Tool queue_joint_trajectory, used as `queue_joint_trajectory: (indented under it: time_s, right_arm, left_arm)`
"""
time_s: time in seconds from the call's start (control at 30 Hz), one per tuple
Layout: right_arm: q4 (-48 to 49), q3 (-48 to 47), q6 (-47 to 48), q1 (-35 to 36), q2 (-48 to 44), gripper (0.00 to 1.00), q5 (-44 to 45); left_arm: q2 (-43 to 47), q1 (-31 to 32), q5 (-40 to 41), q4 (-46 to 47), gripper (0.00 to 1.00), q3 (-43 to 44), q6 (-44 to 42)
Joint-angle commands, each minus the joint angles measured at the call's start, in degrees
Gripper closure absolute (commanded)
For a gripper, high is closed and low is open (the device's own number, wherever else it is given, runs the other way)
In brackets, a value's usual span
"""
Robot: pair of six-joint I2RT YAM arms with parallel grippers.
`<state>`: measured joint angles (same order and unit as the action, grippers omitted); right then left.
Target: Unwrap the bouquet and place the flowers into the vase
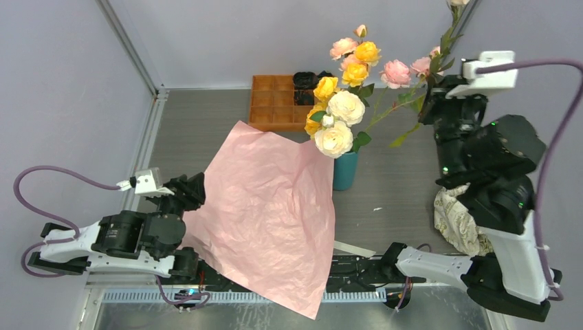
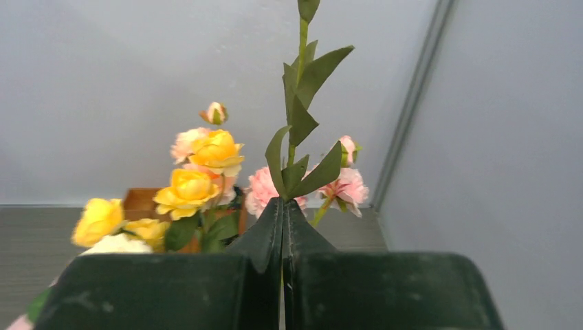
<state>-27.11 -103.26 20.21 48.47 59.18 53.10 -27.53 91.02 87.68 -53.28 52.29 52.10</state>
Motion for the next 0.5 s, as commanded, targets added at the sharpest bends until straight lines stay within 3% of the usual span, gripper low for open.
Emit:
queue_joint_trajectory:
  time_s: [0.0,0.47]
  right_arm:
    - [-13.9,-4.5,-14.1,0.5,-1.0,0.99,-17.9]
    - [-19.6,-8.0,-22.3,0.4,-5.5,0.99,-43.6]
  left_arm:
    - [-1.3,0.1,5.8,3.3,0.50,0.9,1.3]
    - [-1.8,0.1,5.9,3.4,0.49,1.2,1.3]
